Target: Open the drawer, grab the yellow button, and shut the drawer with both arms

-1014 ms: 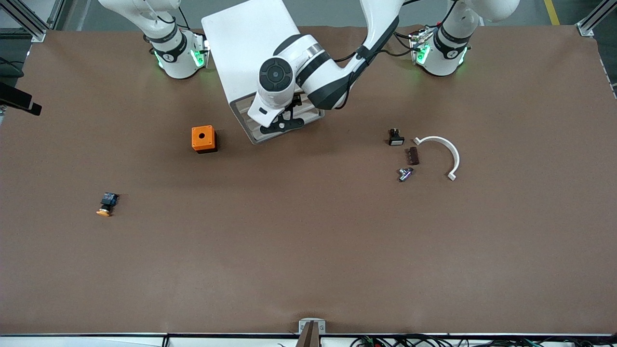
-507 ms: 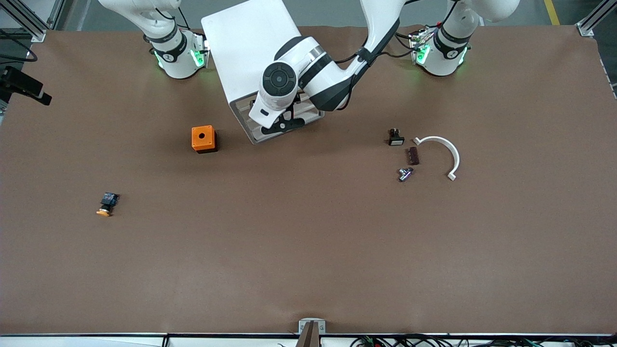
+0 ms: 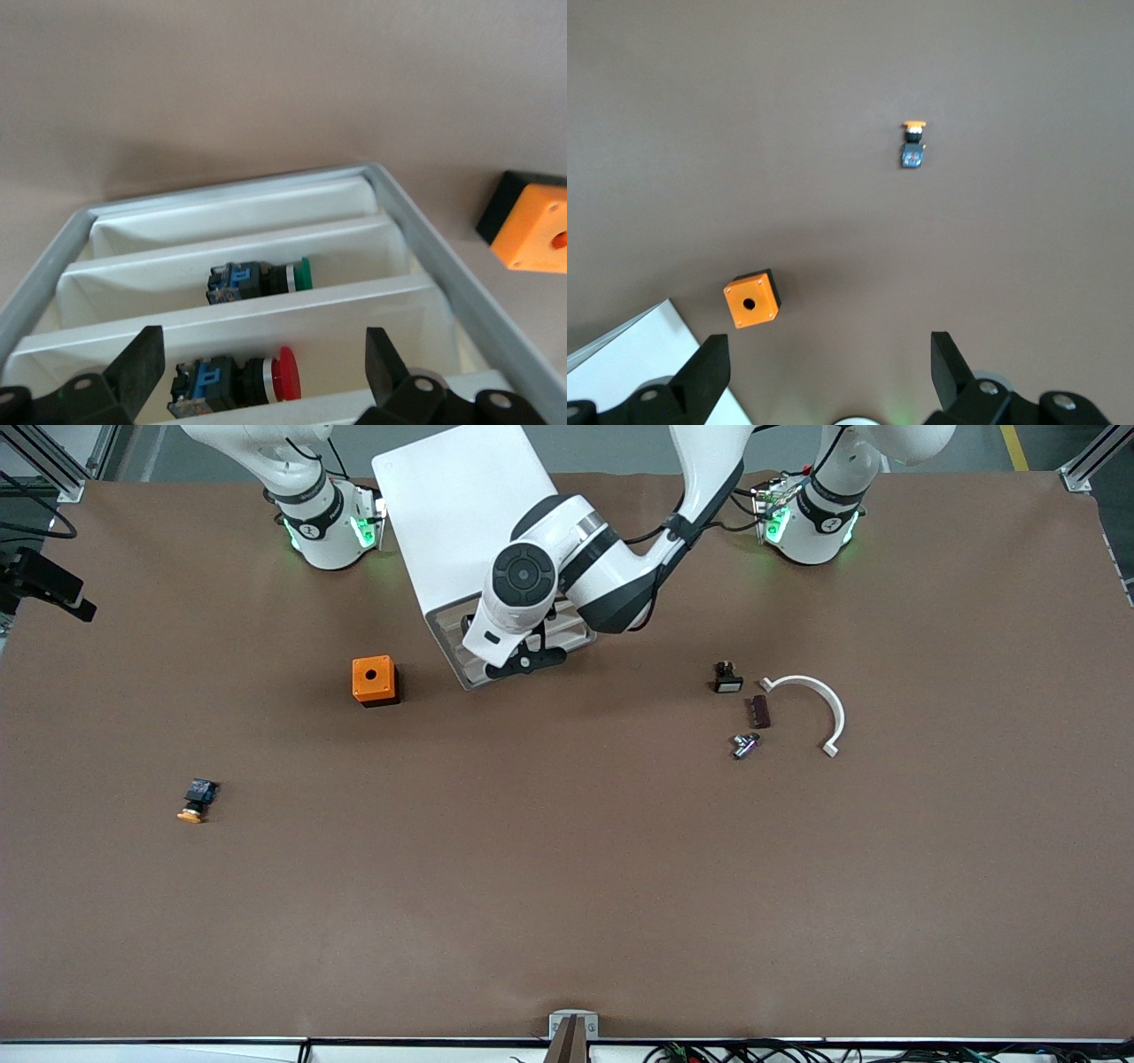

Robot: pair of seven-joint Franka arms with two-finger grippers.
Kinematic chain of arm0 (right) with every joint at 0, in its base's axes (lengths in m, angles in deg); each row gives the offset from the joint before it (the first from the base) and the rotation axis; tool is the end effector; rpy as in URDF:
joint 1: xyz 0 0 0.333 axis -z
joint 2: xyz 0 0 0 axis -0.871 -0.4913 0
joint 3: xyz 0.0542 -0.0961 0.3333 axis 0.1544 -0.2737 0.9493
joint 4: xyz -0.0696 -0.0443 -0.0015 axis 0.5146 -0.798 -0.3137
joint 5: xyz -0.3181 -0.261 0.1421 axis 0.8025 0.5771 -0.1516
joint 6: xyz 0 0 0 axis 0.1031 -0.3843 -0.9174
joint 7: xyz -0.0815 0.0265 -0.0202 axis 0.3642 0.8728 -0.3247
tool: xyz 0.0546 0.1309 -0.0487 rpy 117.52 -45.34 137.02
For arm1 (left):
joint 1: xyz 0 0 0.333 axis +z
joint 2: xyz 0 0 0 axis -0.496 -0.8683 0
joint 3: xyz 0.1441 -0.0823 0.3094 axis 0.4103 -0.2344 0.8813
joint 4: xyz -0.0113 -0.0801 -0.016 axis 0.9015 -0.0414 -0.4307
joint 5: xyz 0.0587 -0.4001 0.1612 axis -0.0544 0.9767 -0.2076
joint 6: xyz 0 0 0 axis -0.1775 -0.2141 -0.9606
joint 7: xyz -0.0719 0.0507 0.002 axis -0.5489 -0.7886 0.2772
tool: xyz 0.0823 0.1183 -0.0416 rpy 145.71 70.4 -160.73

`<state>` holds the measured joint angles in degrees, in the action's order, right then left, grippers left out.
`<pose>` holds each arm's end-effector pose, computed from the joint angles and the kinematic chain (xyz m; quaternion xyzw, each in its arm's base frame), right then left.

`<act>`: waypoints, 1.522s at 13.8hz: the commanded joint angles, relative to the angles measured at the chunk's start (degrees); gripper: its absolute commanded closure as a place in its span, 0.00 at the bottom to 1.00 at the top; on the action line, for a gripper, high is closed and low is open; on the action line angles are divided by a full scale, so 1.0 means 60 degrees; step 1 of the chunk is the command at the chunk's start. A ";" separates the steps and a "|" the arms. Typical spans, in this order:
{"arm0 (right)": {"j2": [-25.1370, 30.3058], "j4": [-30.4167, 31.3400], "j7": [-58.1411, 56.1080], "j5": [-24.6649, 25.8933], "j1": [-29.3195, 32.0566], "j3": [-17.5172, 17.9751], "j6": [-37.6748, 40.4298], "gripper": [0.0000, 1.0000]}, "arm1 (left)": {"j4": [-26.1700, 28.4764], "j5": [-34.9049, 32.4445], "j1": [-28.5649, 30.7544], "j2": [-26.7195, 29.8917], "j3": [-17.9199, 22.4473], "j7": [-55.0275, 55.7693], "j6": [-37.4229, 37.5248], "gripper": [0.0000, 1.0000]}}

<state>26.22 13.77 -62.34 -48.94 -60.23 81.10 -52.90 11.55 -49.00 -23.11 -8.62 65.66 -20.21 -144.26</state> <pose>0.5369 -0.0625 0.6560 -0.9984 0.0569 0.0039 0.0009 0.4304 -0.6533 0.3295 0.9673 0.1344 -0.2005 0.0779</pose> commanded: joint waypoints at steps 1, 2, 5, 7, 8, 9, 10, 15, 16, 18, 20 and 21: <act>0.0352 0.0204 -0.0301 0.0352 -0.0028 -0.0034 -0.0184 0.00 | 0.0168 -0.0133 0.0412 0.0467 0.0025 -0.0047 0.0054 0.00; 0.0396 0.0218 -0.0607 0.0353 0.0016 -0.0078 -0.0199 0.00 | 0.0168 -0.0294 0.0616 0.0599 0.0025 -0.0047 0.0054 0.00; 0.0455 0.0189 -0.0713 0.0353 0.0061 -0.0137 -0.0170 0.00 | 0.0182 -0.0749 0.1159 0.0804 0.0025 -0.0061 0.0462 0.00; 0.0455 0.0218 -0.0713 0.0338 0.0061 -0.0137 -0.0141 0.00 | 0.0168 -0.0779 0.1568 0.0965 0.0025 -0.0061 0.1105 0.00; 0.0455 0.0233 -0.0713 0.0352 0.0061 -0.0137 -0.0141 0.00 | 0.0182 -0.0794 0.1788 0.1068 0.0025 -0.0061 0.1399 0.00; 0.0455 0.0233 -0.0713 0.0353 0.0061 -0.0137 -0.0141 0.00 | 0.0182 -0.0794 0.2051 0.1156 0.0025 -0.0076 0.1735 0.00; 0.0441 0.0233 -0.0713 0.0353 0.0061 -0.0137 -0.0141 0.00 | 0.0182 -0.0794 0.2228 0.1244 0.0025 -0.0076 0.2000 0.00; 0.0426 0.0233 -0.0713 0.0353 0.0075 -0.0151 -0.0155 0.00 | 0.0197 -0.2007 0.2976 0.1464 -0.0019 -0.0120 0.2792 0.00; 0.0426 0.0233 -0.0713 0.0309 0.0075 -0.0137 -0.0170 0.00 | 0.0197 -0.2155 0.3078 0.1479 -0.0019 -0.0120 0.2808 0.00; 0.0440 0.0218 -0.0713 0.0236 0.0061 -0.0137 -0.0185 0.00 | 0.0197 -0.2171 0.3458 0.1595 -0.0048 -0.0033 0.2837 0.00; 0.0440 0.0233 -0.0742 0.0177 0.0061 -0.0137 -0.0199 0.00 | 0.0197 -0.2098 0.3913 0.1771 -0.0136 -0.0091 0.2881 0.00; 0.0440 0.0233 -0.0757 0.0061 0.0061 -0.0151 -0.0214 0.00 | 0.0182 -0.2054 0.4088 0.1801 -0.0150 -0.0134 0.2925 0.00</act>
<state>27.69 14.12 -66.06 -47.73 -60.09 80.09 -53.52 11.50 -60.82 -0.98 -0.07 65.84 -20.37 -127.76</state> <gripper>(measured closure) 0.000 0.000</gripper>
